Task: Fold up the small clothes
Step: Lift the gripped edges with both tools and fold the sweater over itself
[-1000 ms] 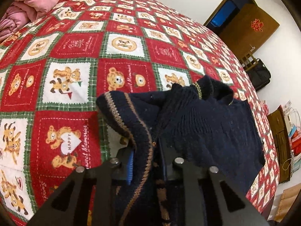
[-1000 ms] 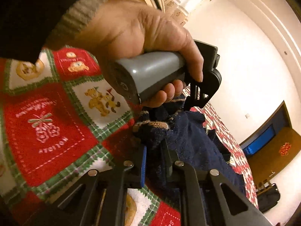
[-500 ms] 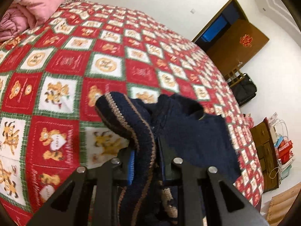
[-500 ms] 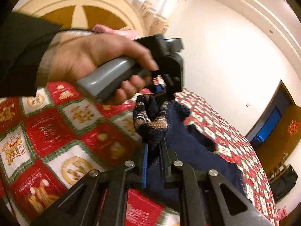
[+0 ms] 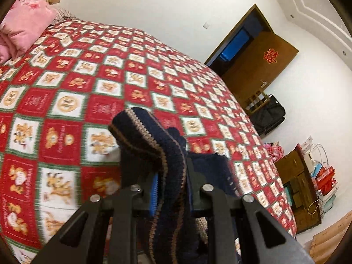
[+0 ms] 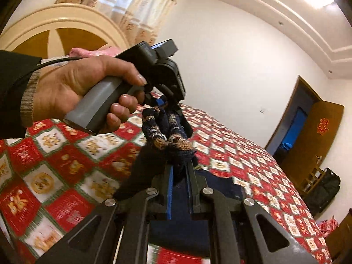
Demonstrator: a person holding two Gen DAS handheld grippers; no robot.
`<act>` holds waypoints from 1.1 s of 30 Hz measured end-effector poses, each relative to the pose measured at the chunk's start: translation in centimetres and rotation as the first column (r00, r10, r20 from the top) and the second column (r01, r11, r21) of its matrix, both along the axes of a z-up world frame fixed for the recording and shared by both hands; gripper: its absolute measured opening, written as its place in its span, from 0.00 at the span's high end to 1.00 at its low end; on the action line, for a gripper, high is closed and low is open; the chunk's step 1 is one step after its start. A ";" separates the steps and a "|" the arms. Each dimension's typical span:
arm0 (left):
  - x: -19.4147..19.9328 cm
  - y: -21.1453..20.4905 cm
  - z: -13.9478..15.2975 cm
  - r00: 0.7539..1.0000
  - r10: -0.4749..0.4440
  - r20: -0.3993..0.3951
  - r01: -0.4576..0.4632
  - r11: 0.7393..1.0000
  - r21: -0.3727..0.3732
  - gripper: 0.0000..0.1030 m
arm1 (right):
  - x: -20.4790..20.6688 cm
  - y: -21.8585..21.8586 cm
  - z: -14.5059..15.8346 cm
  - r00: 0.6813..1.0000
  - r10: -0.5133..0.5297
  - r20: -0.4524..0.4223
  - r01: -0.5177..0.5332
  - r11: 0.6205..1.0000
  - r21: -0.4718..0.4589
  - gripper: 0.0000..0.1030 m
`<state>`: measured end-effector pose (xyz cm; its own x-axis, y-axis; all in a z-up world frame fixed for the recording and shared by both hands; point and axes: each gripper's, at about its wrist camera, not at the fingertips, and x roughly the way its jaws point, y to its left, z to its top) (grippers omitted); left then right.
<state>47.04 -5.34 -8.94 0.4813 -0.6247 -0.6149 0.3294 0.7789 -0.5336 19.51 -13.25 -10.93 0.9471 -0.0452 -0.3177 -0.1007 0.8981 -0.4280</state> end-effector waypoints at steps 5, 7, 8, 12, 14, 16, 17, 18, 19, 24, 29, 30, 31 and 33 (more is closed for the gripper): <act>0.5 -4.1 0.5 1.000 -0.011 -0.002 0.011 1.000 -0.007 0.80 | 0.4 -4.8 0.5 0.996 -0.091 0.013 0.090 0.996 0.028 1.00; 1.1 -6.1 0.0 1.000 -0.021 -0.018 0.021 1.000 0.000 0.80 | 0.9 -7.2 0.1 0.992 -0.121 -0.028 0.123 0.991 0.053 1.00; 1.3 -7.0 -0.3 0.999 -0.029 -0.026 0.029 1.000 0.001 0.80 | 1.2 -8.7 -0.3 0.988 -0.144 -0.056 0.148 0.986 0.073 1.00; 1.8 -11.0 -2.7 0.996 -0.062 -0.066 0.065 0.997 0.041 0.80 | 2.3 -13.7 -2.2 0.966 -0.118 -0.229 0.182 0.941 0.285 1.00; 1.9 -12.2 -3.7 0.993 -0.074 -0.087 0.080 0.995 0.061 0.80 | 3.4 -16.7 -3.7 0.935 -0.003 -0.354 0.185 0.857 0.481 0.94; 2.0 -13.1 -4.4 0.991 -0.083 -0.104 0.090 0.994 0.060 0.81 | 4.1 -18.2 -4.9 0.920 0.041 -0.390 0.202 0.803 0.561 0.60; 2.0 -13.6 -4.7 0.990 -0.089 -0.105 0.096 0.993 0.064 0.82 | 4.2 -19.0 -5.5 0.918 0.060 -0.393 0.209 0.768 0.605 0.39; 2.0 -14.0 -4.7 0.990 -0.092 -0.104 0.099 0.993 0.065 0.84 | 4.5 -19.8 -6.0 0.917 0.075 -0.391 0.216 0.731 0.648 0.37; 1.9 -14.5 -4.9 0.989 -0.103 -0.104 0.110 0.992 0.068 0.92 | 5.0 -20.3 -6.6 0.908 0.110 -0.404 0.219 0.697 0.683 0.37; 2.1 -16.3 -5.9 0.986 -0.122 -0.116 0.136 0.983 0.119 0.92 | 8.1 -20.9 -8.5 0.858 0.149 -0.492 0.285 0.658 0.697 0.37; 2.4 -16.9 -7.3 0.981 -0.128 -0.143 0.145 0.983 0.117 0.92 | 9.8 -18.8 -9.5 0.831 0.175 -0.529 0.275 0.697 0.662 0.37; 2.5 -17.0 -7.3 0.981 -0.127 -0.143 0.144 0.983 0.117 0.92 | 10.2 -18.6 -10.0 0.817 0.165 -0.552 0.297 0.701 0.649 0.39; 2.5 -17.0 -7.2 0.981 -0.128 -0.144 0.145 0.983 0.116 0.92 | 10.5 -18.7 -10.2 0.812 0.160 -0.562 0.310 0.696 0.647 0.49; 2.5 -17.1 -7.2 0.981 -0.135 -0.140 0.153 0.980 0.124 0.92 | 10.7 -19.0 -10.1 0.802 0.180 -0.569 0.318 0.679 0.662 0.53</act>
<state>49.56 -22.49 -16.16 0.3025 -0.5895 -0.7490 0.3782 0.7955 -0.4734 30.26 -32.28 -21.06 0.5848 0.3654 -0.7242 -0.0120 0.8966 0.4427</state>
